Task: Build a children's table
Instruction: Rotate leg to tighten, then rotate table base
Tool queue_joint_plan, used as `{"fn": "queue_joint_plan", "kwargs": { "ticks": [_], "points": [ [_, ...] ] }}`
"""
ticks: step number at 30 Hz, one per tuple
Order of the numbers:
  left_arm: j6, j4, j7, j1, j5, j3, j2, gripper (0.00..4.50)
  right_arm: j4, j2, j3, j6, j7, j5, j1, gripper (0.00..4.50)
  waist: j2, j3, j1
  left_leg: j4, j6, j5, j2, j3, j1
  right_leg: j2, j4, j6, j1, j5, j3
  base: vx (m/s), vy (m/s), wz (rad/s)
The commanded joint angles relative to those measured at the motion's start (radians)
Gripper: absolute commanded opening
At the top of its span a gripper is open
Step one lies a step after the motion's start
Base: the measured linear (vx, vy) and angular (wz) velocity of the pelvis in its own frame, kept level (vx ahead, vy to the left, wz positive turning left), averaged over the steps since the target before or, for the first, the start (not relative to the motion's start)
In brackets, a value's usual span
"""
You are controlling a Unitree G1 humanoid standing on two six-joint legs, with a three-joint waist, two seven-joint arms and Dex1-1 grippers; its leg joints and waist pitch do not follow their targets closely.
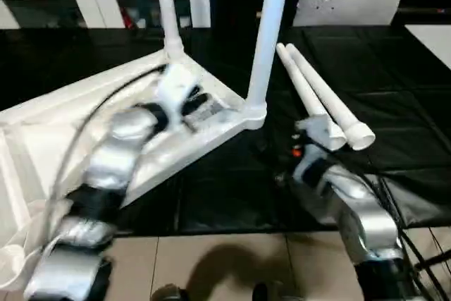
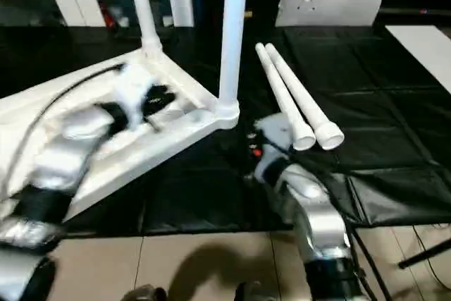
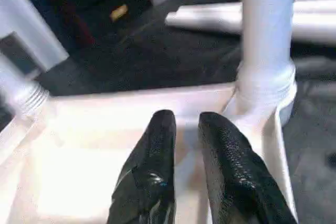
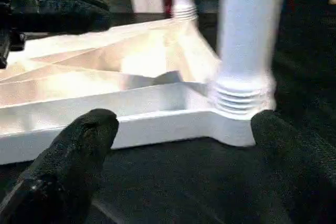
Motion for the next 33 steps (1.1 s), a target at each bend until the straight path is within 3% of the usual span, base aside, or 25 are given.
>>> {"fn": "queue_joint_plan", "kwargs": {
  "ticks": [1,2,3,4,5,7,9,11,14,15,16,17,18,23,26,28,30,33],
  "points": [
    [0.107,-0.143,-0.033,0.052,-0.005,0.016,0.049,0.92,0.015,-0.014,0.015,0.013,0.049,0.011,-0.072,4.5,0.0,-0.068,-0.005,-0.065,0.044,-0.27,0.003,0.008,0.011,-0.05,-0.097,-0.133,0.044,-0.401,0.037,0.0,0.0,0.0],
    [0.149,-0.199,-0.048,0.083,-0.008,0.02,0.079,0.92,0.047,-0.026,0.02,0.01,0.074,0.011,-0.112,4.5,-0.001,-0.066,-0.008,-0.071,0.036,-0.277,0.008,0.004,0.006,-0.052,-0.086,-0.14,0.049,-0.391,0.038,0.0,0.0,0.0],
    [0.175,-0.235,-0.059,0.104,-0.009,0.024,0.099,0.92,0.077,-0.036,0.023,0.005,0.096,0.009,-0.145,4.5,-0.009,-0.06,-0.01,-0.071,0.036,-0.281,0.008,0.003,0.006,-0.054,-0.088,-0.139,0.045,-0.396,0.039,0.0,0.0,0.0],
    [0.203,-0.276,-0.068,0.129,-0.014,0.028,0.123,0.92,0.115,-0.051,0.03,-0.003,0.127,0.005,-0.182,4.5,-0.008,-0.058,-0.013,-0.072,0.036,-0.287,0.007,0.002,0.004,-0.053,-0.085,-0.139,0.048,-0.407,0.038,0.0,0.0,0.0],
    [0.236,-0.318,-0.08,0.154,-0.021,0.033,0.148,0.92,0.166,-0.07,0.039,-0.014,0.167,-0.005,-0.227,4.5,-0.003,-0.053,-0.016,-0.068,0.034,-0.302,0.005,0.004,0.01,-0.053,-0.09,-0.143,0.04,-0.427,0.039,0.0,0.0,0.0],
    [0.29,-0.381,-0.095,0.191,-0.031,0.045,0.183,0.92,0.267,-0.099,0.051,-0.042,0.227,-0.025,-0.308,4.5,-0.005,-0.05,-0.014,-0.067,0.035,-0.308,0.004,0.007,0.014,-0.052,-0.094,-0.136,0.037,-0.441,0.04,0.0,0.0,0.0],
    [0.322,-0.418,-0.098,0.213,-0.033,0.056,0.202,0.92,0.373,-0.122,0.056,-0.078,0.261,-0.049,-0.38,4.5,-0.005,-0.05,-0.011,-0.067,0.033,-0.309,0.007,0.005,0.016,-0.055,-0.089,-0.155,0.035,-0.425,0.04,0.0,0.0,0.0],
    [0.364,-0.469,-0.112,0.243,-0.036,0.068,0.234,0.92,0.588,-0.152,0.046,-0.174,0.238,-0.103,-0.522,4.5,-0.011,-0.047,-0.012,-0.07,0.03,-0.292,0.007,0.004,0.008,-0.055,-0.083,-0.187,0.04,-0.382,0.039,0.0,0.0,0.0],
    [0.391,-0.495,-0.114,0.255,-0.041,0.076,0.245,0.92,0.692,-0.15,0.013,-0.223,0.175,-0.106,-0.593,4.5,-0.006,-0.045,-0.008,-0.066,0.026,-0.291,0.007,0.008,0.013,-0.054,-0.082,-0.203,0.037,-0.359,0.041,0.0,0.0,0.0],
    [0.408,-0.51,-0.114,0.26,-0.041,0.077,0.254,0.92,0.745,-0.149,-0.002,-0.251,0.135,-0.107,-0.629,4.5,-0.007,-0.047,-0.008,-0.066,0.025,-0.28,0.007,0.008,0.011,-0.054,-0.078,-0.206,0.039,-0.339,0.042,0.0,0.0,0.0],
    [0.427,-0.525,-0.112,0.264,-0.044,0.078,0.262,0.92,0.806,-0.146,-0.021,-0.287,0.079,-0.108,-0.664,4.5,-0.004,-0.056,-0.005,-0.064,0.026,-0.224,0.009,0.009,0.007,-0.055,-0.065,-0.232,0.043,-0.237,0.043,0.0,0.0,0.0],
    [0.434,-0.53,-0.111,0.265,-0.045,0.079,0.266,0.92,0.828,-0.145,-0.028,-0.303,0.054,-0.11,-0.675,4.5,-0.007,-0.06,-0.004,-0.059,0.038,-0.17,0.005,0.01,-0.002,-0.05,-0.057,-0.244,0.049,-0.159,0.044,0.0,0.0,0.0],
    [0.461,-0.549,-0.108,0.267,-0.051,0.087,0.278,0.92,0.9,-0.138,-0.053,-0.367,-0.012,-0.108,-0.709,4.5,-0.002,-0.06,-0.002,-0.059,0.04,-0.153,0.007,0.01,-0.002,-0.052,-0.053,-0.254,0.047,-0.132,0.043,0.0,0.0,0.0],
    [0.484,-0.554,-0.096,0.265,-0.038,0.093,0.301,0.92,0.91,-0.1,-0.069,-0.418,0.037,-0.08,-0.683,4.5,-0.006,-0.055,-0.007,-0.058,0.069,-0.171,0.005,0.013,-0.007,-0.051,-0.055,-0.262,0.052,-0.127,0.04,0.0,0.0,0.0],
    [0.494,-0.538,-0.069,0.265,-0.016,0.097,0.321,0.92,0.834,-0.063,-0.049,-0.41,0.106,-0.068,-0.602,4.5,-0.006,-0.052,-0.01,-0.063,0.068,-0.2,0.008,0.011,-0.005,-0.052,-0.063,-0.244,0.052,-0.189,0.04,0.0,0.0,0.0],
    [0.497,-0.521,-0.055,0.265,-0.003,0.098,0.328,0.92,0.773,-0.05,-0.032,-0.385,0.124,-0.062,-0.551,4.5,-0.008,-0.052,-0.008,-0.063,0.066,-0.206,0.008,0.012,-0.004,-0.051,-0.066,-0.241,0.051,-0.203,0.04,0.0,0.0,0.0],
    [0.484,-0.481,-0.032,0.266,0.028,0.087,0.351,0.77,0.656,-0.028,-0.004,-0.323,0.102,-0.051,-0.455,4.5,0.003,-0.05,-0.006,-0.066,0.052,-0.224,0.009,0.009,0.0,-0.05,-0.067,-0.228,0.046,-0.239,0.04,0.0,0.0,0.0],
    [0.479,-0.447,-0.008,0.265,0.048,0.084,0.365,0.66,0.536,-0.01,0.026,-0.254,0.076,-0.048,-0.362,4.5,0.005,-0.05,-0.006,-0.071,0.035,-0.237,0.009,0.008,0.002,-0.046,-0.072,-0.204,0.045,-0.239,0.041,0.0,0.0,0.0]
  ]
}}
